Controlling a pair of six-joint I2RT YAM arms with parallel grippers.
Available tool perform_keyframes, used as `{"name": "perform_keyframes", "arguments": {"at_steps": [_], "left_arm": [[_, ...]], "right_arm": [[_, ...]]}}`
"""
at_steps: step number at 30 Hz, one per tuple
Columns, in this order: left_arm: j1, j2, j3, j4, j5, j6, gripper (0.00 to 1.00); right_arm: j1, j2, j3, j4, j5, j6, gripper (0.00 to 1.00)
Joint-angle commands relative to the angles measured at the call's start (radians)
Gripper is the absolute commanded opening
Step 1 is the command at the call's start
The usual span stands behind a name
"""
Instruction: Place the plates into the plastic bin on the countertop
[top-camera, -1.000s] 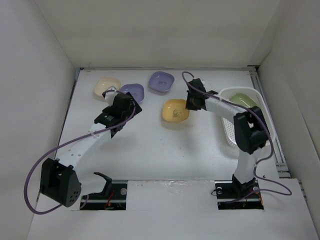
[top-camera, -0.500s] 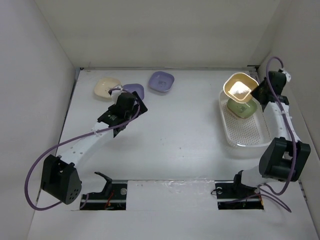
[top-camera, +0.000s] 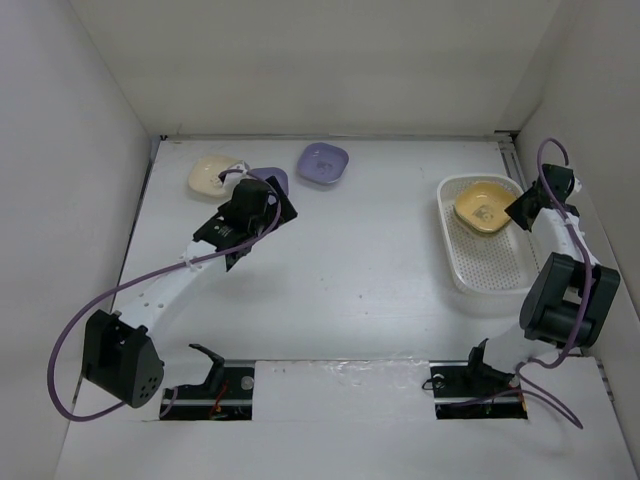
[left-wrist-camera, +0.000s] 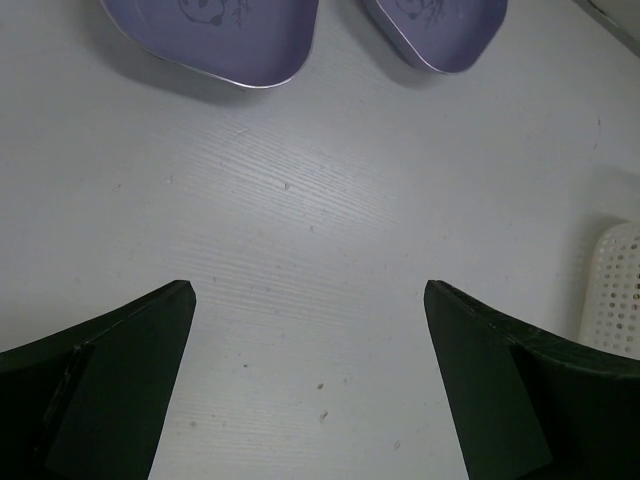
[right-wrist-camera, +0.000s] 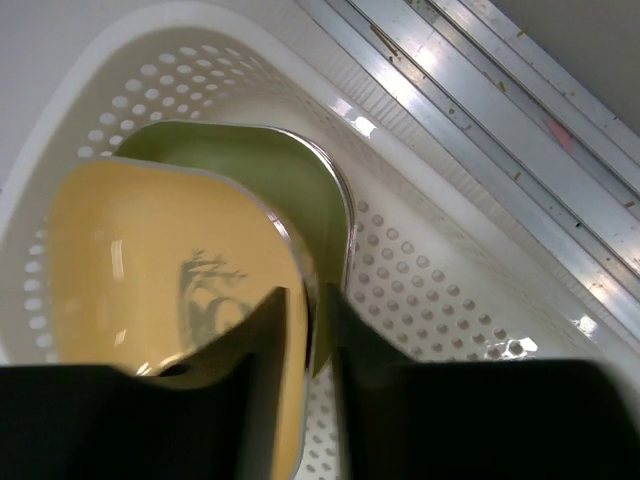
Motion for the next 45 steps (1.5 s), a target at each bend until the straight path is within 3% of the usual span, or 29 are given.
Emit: {"name": "perform_keyframes", "arguments": {"at_steps": [1, 3, 9, 11, 12, 18, 23, 27, 33, 40, 45], "left_arm": [[0.001, -0.012, 0.015, 0.019, 0.016, 0.018, 0.99], [0.001, -0.021, 0.005, 0.028, 0.028, 0.029, 0.99], [0.001, -0.050, -0.024, 0.048, 0.028, 0.029, 0.99], [0.001, -0.050, -0.024, 0.059, 0.028, 0.029, 0.99], [0.001, -0.031, -0.024, 0.070, 0.028, 0.029, 0.99], [0.001, 0.120, 0.056, 0.128, 0.028, 0.029, 0.99], [0.001, 0.417, 0.331, 0.094, 0.042, 0.014, 0.99], [0.001, 0.621, 0.528, 0.081, 0.097, -0.090, 0.99], [-0.036, 0.843, 0.735, 0.091, 0.008, -0.348, 0.99], [-0.094, 1.106, 1.082, -0.088, -0.099, -0.518, 0.96], [-0.094, 1.148, 1.095, -0.119, -0.122, -0.603, 0.85]], "right_arm": [[-0.001, 0.001, 0.044, 0.055, -0.012, 0.015, 0.36], [-0.001, -0.022, 0.033, 0.055, -0.012, 0.026, 0.57], [0.053, -0.069, 0.064, 0.038, 0.044, 0.026, 0.71], [0.126, -0.129, 0.055, 0.055, 0.054, 0.017, 0.98], [0.158, -0.169, 0.046, 0.078, 0.037, 0.006, 1.00], [0.437, -0.214, 0.070, 0.055, 0.063, -0.045, 1.00], [0.582, -0.317, 0.047, 0.033, 0.141, -0.060, 1.00], [0.626, -0.436, -0.029, 0.044, 0.132, -0.051, 1.00], [0.706, -0.612, -0.176, 0.091, 0.045, 0.021, 1.00], [0.761, -0.727, -0.189, 0.063, 0.011, 0.033, 1.00], [0.771, -0.790, -0.178, 0.030, 0.011, 0.009, 1.00]]}}
